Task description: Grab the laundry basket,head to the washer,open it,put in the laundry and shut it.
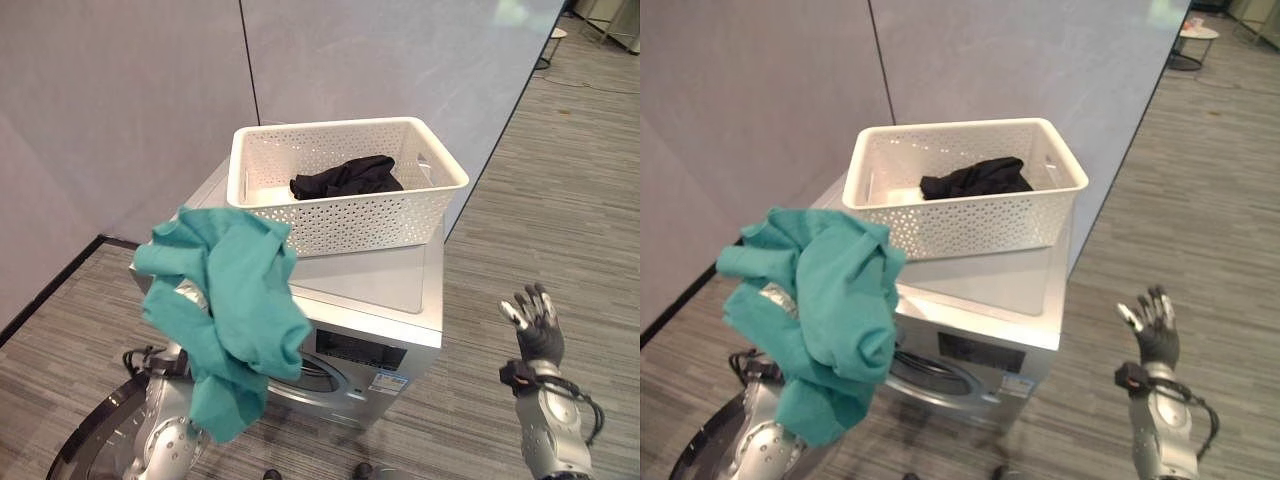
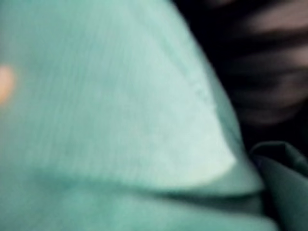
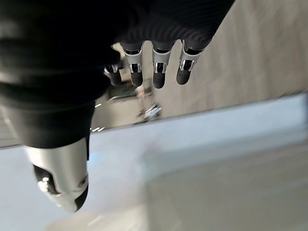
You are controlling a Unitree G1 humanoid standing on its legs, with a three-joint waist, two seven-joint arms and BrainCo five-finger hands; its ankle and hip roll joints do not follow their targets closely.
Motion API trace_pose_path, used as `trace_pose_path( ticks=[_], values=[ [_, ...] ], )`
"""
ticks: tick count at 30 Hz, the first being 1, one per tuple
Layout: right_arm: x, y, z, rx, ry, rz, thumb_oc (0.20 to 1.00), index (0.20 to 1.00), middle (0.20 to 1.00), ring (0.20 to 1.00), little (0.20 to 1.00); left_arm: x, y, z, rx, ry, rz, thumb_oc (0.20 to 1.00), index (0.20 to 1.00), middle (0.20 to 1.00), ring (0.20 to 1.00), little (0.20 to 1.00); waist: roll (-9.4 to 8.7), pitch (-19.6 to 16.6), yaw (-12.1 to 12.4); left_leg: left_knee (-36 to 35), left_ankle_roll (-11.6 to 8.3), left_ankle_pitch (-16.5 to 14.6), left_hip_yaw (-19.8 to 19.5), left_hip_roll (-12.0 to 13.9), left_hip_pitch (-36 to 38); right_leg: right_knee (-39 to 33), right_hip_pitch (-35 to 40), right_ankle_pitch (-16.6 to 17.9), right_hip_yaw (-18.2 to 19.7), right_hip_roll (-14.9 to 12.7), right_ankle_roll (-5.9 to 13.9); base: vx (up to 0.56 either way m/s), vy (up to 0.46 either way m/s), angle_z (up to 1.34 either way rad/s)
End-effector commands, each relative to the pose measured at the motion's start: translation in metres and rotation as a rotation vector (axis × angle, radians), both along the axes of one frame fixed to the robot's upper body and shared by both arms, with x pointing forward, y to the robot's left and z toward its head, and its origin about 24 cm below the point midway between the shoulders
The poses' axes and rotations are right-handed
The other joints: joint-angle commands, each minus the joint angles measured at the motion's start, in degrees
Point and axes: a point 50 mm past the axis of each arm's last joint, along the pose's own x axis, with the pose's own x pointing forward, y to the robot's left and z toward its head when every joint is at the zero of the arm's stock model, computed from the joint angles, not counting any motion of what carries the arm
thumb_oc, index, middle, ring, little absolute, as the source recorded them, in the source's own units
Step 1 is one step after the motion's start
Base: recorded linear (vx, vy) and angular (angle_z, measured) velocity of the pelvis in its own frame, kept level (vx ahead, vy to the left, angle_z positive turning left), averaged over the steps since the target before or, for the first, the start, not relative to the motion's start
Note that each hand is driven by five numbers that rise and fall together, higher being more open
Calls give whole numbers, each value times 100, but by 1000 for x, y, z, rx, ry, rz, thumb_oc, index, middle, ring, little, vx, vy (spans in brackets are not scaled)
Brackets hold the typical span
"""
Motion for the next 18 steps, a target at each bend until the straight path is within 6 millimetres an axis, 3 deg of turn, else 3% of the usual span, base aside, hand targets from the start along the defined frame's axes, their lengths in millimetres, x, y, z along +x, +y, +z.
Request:
trace_pose_path(
  ticks=[1, 2, 3, 4, 6, 8, 13, 18],
  values=[
    [15, -16, 28, -111, -101, -30, 1000, 1000, 1000, 1000, 1000, -1, 6, 36, 41, -205, -1, 200, 200, 200, 200, 200, -376, -27, -98, -316, -39, 735, -123, -283, -469, -1906, 1004, 736, -30, 239, 243, -186, -102, 43],
    [12, -22, 27, -132, -75, -41, 1000, 1000, 1000, 1000, 1000, -2, 8, 37, 42, -210, 1, 200, 200, 200, 200, 200, -356, 70, -70, -332, -116, 859, -102, -249, -586, -1920, 948, 757, -149, 240, 239, -394, -152, 58],
    [8, -37, 24, -164, -28, -92, 1000, 1000, 1000, 1000, 1000, 1, 10, 43, 40, -250, 12, 200, 200, 200, 200, 200, -375, 254, -181, -176, -230, 1055, 535, -34, -881, -1931, 796, 828, -505, 102, 255, -305, -94, 72],
    [9, -37, 24, -164, -30, -92, 1000, 1000, 1000, 1000, 1000, 1, 10, 44, 40, -252, 13, 200, 200, 200, 200, 200, -369, 246, -179, -157, -227, 1061, 538, -21, -917, -1937, 769, 849, -502, 112, 248, -342, -106, 97],
    [7, -40, 14, -164, 34, -89, 1000, 1000, 1000, 1000, 1000, -1, 14, 44, 56, -261, 19, 200, 200, 200, 200, 200, -453, 190, -229, 348, -99, 438, 464, -133, -774, -2016, 563, 981, -700, -67, 284, -167, -60, 82],
    [-1, -44, 7, -148, 59, -129, 1000, 1000, 1000, 1000, 1000, -1, 13, 44, 48, -264, 10, 200, 200, 200, 200, 200, -438, 159, -291, 290, -69, 158, 486, -174, -600, -2080, 517, 1100, -796, -142, 343, -61, 8, 25],
    [-15, -49, -11, -92, 123, -195, 1000, 1000, 1000, 1000, 1000, -1, 16, 37, 78, -225, 16, 200, 200, 200, 200, 200, -223, 128, -324, -251, 13, 165, 529, -274, -277, -2090, 578, 1136, -891, -139, 396, 2, 92, 47],
    [-22, -41, -36, -41, 236, -189, 1000, 1000, 1000, 1000, 1000, -11, 38, 13, 184, -77, 77, 200, 200, 200, 200, 200, -206, 403, -185, 184, 145, -98, 647, -393, -531, -1918, 504, 1208, -788, -410, 459, -30, 206, 1]
  ],
)
